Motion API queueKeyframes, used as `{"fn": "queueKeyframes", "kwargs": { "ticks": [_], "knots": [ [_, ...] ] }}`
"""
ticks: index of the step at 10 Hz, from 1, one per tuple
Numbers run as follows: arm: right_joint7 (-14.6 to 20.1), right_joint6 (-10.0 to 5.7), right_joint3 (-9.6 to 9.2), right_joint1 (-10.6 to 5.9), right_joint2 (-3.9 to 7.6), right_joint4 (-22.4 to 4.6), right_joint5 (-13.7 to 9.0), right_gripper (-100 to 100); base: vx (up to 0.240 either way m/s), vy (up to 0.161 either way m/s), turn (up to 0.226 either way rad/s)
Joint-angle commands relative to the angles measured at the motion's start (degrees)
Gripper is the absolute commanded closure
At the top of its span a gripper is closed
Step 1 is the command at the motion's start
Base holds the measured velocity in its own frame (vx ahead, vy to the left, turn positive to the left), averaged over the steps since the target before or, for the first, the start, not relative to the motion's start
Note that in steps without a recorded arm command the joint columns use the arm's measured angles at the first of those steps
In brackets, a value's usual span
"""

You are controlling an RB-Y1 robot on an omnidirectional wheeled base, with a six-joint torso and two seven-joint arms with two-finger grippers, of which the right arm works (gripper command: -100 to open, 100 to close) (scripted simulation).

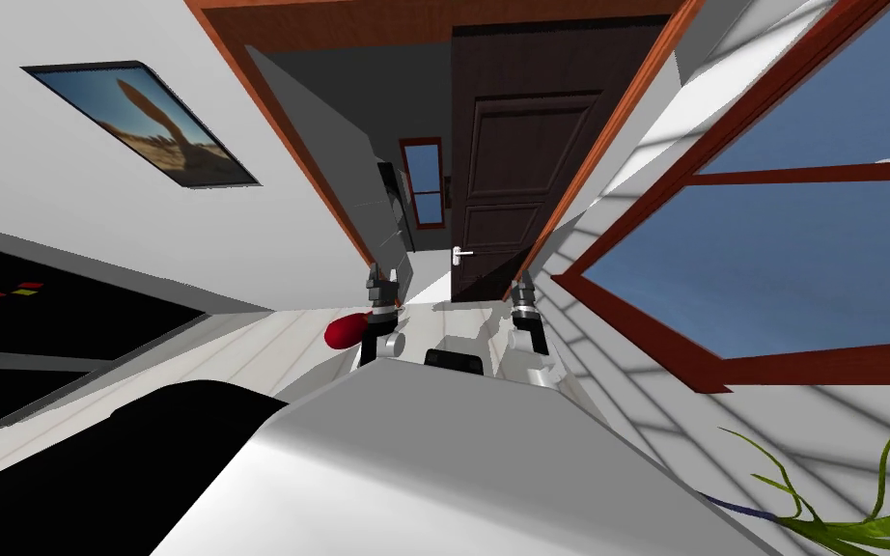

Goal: Push the door open

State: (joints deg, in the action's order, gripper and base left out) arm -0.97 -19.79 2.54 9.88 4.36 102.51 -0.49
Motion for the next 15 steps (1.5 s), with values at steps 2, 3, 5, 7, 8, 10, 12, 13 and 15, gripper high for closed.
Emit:
{"fn": "queueKeyframes", "kwargs": {
  "ticks": [2,3,5,7,8,10,12,13,15],
  "knots": [
    [0.71,0.49,-0.07,-1.98,0.02,-3.91,0.45,-100,0.098,0.044,0.067],
    [1.00,0.60,-0.07,-2.74,0.05,-5.45,0.60,-100,0.102,0.027,0.080],
    [1.59,0.82,-0.07,-4.26,0.10,-8.64,0.90,-100,0.114,0.036,0.063],
    [2.16,1.04,-0.07,-5.74,0.10,-11.71,1.19,-100,0.109,0.045,0.058],
    [2.44,1.15,-0.08,-6.49,0.10,-13.17,1.34,-100,0.107,0.026,0.073],
    [2.99,1.36,-0.08,-7.91,0.06,-16.19,1.62,-100,0.106,0.025,0.068],
    [3.53,1.56,-0.08,-9.31,0.00,-19.08,1.89,-100,0.111,0.030,0.055],
    [3.79,1.66,-0.08,-9.98,-0.04,-20.47,2.03,-100,0.107,0.024,0.058],
    [4.27,1.84,-0.08,-11.24,-0.15,-23.09,2.28,-100,0.098,0.019,0.064]
  ]
}}
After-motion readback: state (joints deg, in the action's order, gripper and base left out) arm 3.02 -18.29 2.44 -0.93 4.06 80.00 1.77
